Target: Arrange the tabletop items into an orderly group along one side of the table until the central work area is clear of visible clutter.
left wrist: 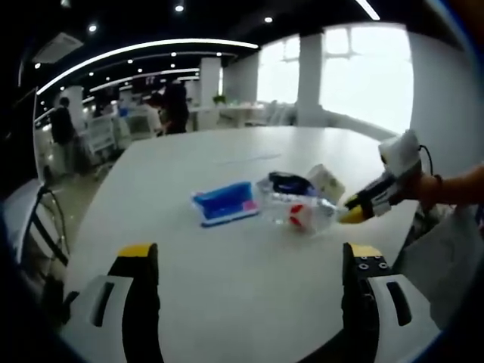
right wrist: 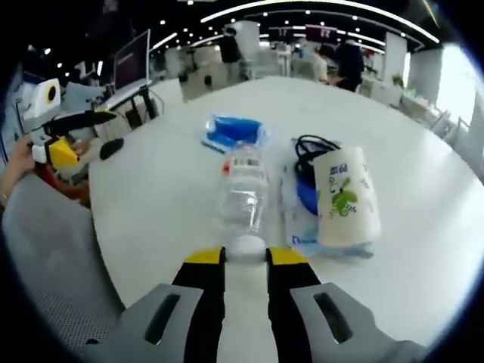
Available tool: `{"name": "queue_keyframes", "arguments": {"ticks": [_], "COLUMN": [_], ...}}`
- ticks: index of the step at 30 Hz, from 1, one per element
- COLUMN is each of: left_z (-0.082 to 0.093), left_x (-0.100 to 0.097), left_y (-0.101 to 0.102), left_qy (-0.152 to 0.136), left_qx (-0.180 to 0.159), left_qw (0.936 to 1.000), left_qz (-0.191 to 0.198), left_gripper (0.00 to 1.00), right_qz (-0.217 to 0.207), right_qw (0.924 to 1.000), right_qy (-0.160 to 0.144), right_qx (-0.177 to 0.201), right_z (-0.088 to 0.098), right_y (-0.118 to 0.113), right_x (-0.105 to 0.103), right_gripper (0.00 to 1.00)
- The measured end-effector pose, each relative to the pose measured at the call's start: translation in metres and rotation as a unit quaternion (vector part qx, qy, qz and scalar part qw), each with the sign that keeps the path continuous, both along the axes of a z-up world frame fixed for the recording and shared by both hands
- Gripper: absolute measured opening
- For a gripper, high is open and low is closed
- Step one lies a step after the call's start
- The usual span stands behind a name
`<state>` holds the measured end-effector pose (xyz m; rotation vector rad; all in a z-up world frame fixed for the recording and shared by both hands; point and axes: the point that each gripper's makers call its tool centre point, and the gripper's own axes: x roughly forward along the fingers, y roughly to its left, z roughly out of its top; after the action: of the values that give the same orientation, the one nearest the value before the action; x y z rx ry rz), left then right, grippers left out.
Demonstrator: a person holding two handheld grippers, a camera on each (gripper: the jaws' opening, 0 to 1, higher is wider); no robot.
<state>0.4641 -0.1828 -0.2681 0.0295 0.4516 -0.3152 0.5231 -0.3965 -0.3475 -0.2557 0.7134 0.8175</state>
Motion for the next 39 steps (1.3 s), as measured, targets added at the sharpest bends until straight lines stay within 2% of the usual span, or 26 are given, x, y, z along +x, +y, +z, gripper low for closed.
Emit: {"name": "queue_keyframes", "arguments": {"ticks": [5, 14, 21, 30, 33, 39], "left_z": [0.000, -0.004, -0.006, -0.004, 0.001, -0.001], "left_x": [-0.001, 0.001, 0.000, 0.006, 0.011, 0.023], "left_y": [0.000, -0.012, -0.034, -0.067, -0.082, -0.099], "left_qy": [0.000, 0.004, 0.010, 0.016, 0.010, 0.015], "left_qx": [0.000, 0.014, 0.031, 0.026, 0.018, 0.021], "left_qw": [1.0000, 0.9996, 0.9973, 0.9918, 0.9896, 0.9868], "left_qz": [0.000, -0.024, -0.065, -0.124, -0.143, -0.160], "left_gripper": [0.99, 0.99, 0.98, 0.97, 0.96, 0.95], "right_qz": [-0.009, -0.020, -0.030, -0.040, -0.039, -0.037], "right_qw": [0.9993, 0.9966, 0.9942, 0.9903, 0.9895, 0.9874], "right_qy": [-0.016, -0.045, -0.053, -0.069, -0.075, -0.087], "right_qx": [0.033, 0.067, 0.089, 0.114, 0.118, 0.127], "right_z": [0.018, 0.044, 0.058, 0.074, 0.077, 0.088], "right_y": [0.006, 0.012, 0.015, 0.020, 0.021, 0.023], "right_x": [0.002, 0.007, 0.010, 0.013, 0.014, 0.014], "right_gripper": [0.20, 0.20, 0.20, 0.20, 0.20, 0.20]}}
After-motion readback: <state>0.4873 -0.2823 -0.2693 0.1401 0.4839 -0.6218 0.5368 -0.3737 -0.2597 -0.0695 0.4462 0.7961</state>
